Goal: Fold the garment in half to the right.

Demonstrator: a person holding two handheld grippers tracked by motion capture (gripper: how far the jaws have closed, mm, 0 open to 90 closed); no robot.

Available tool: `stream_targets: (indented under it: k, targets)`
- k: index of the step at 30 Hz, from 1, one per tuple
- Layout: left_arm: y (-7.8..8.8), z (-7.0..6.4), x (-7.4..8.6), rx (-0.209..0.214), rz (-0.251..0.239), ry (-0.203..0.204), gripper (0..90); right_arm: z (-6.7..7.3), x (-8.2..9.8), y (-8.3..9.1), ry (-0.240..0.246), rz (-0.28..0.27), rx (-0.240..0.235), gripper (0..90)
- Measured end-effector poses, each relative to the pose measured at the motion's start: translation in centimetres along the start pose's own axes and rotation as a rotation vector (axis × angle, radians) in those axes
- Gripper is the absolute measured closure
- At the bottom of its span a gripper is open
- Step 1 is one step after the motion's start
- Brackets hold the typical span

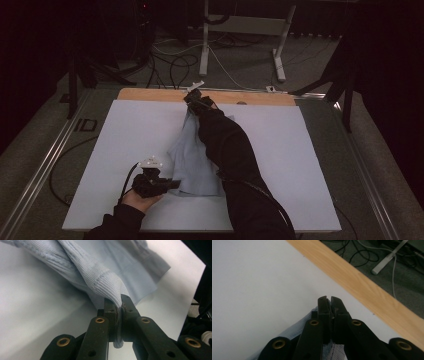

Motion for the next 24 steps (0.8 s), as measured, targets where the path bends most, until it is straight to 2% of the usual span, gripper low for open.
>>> stream_targets:
  k: [8,18,24]
  targets:
    - [-0.6,-2.3,-2.2,0.03,-0.001,-0.057,86.0,-1.4,0.0,2.0,-0.024,-0.036,-0.005,87.7]
    - [-1.8,-4.1,-3.5,0.059,0.007,-0.09,86.0,-3.0,0.8,3.7,-0.037,-0.061,-0.015,87.6]
    - [-3.1,-5.4,-4.4,0.078,0.017,-0.116,86.1,-4.2,1.9,4.7,-0.051,-0.07,-0.014,87.6]
Point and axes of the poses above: each handheld gripper's, and its own axes: y roughly backward along the jaws, x roughly out of its underside, z roughly to its left, the point moved 4 cm from there along -y, roughly forward along the jaws, and after that the axes turned 2 degrees about z, right-handed, at the moved point
